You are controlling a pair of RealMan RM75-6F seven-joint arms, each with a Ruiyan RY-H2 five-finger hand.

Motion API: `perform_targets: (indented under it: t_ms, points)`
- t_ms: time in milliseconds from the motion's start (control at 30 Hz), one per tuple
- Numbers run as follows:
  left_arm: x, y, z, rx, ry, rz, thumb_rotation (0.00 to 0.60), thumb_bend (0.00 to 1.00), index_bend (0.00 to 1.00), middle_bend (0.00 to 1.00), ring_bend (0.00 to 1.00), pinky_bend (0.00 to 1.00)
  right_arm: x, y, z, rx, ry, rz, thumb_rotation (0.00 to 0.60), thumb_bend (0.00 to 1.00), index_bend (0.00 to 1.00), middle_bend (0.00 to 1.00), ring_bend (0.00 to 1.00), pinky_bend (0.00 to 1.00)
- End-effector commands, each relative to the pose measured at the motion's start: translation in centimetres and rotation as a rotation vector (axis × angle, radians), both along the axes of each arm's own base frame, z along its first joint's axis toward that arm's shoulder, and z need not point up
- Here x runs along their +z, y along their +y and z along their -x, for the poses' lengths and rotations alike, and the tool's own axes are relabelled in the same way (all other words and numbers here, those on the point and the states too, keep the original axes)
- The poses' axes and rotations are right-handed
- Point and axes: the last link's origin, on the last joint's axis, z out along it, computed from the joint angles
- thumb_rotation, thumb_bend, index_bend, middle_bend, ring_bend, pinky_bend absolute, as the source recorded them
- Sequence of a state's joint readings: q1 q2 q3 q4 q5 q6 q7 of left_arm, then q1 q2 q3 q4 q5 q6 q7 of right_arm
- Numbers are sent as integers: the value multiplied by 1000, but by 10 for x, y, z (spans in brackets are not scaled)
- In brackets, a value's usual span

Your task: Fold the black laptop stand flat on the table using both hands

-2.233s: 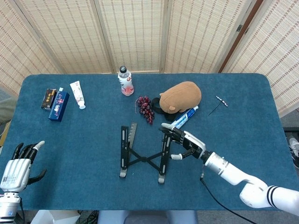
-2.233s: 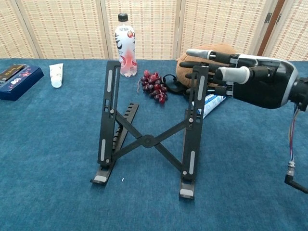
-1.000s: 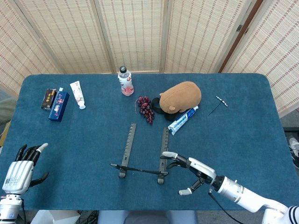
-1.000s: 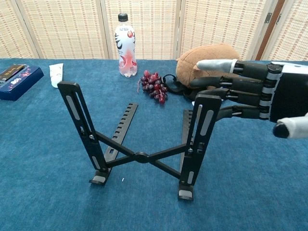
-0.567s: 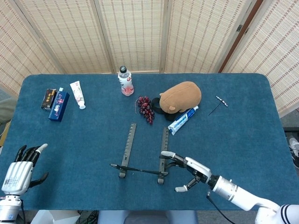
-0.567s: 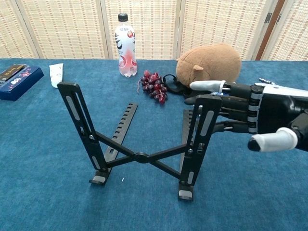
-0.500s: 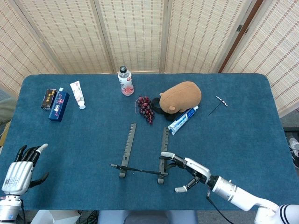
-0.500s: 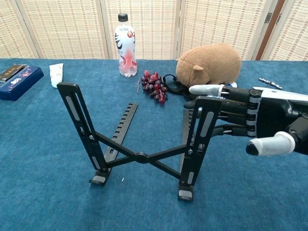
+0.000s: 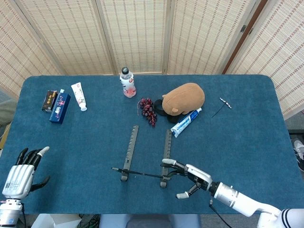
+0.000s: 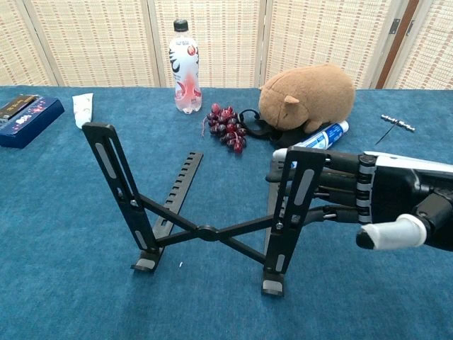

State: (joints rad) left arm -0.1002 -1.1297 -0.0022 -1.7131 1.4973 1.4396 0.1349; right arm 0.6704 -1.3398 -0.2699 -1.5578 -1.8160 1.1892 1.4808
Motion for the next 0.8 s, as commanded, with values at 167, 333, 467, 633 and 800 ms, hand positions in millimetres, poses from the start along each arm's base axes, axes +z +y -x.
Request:
perform_targets:
  t_ms: [167, 333, 467, 633, 800]
  points:
    - [0, 2, 0, -4, 0, 6, 600, 223, 111, 174, 149, 0, -2, 3, -1, -13, -14, -32, 600, 29, 0, 132, 57, 218]
    - [-5, 10, -4, -33, -21, 68, 600, 223, 111, 174, 148, 0, 13, -6, -3, -5, -30, 37, 600, 29, 0, 131, 57, 218]
    - [-13, 24, -12, -63, -98, 169, 600, 223, 118, 174, 149, 0, 36, -20, -7, 20, -30, 142, 600, 29, 0, 131, 57, 218]
    - [-26, 49, -24, -91, -224, 312, 600, 223, 166, 174, 154, 0, 66, -32, -11, 39, -6, 257, 600, 29, 0, 131, 57, 219]
    - [-46, 68, -40, -100, -342, 462, 600, 223, 247, 174, 154, 0, 84, -35, -13, 35, 20, 319, 600, 28, 0, 109, 57, 218]
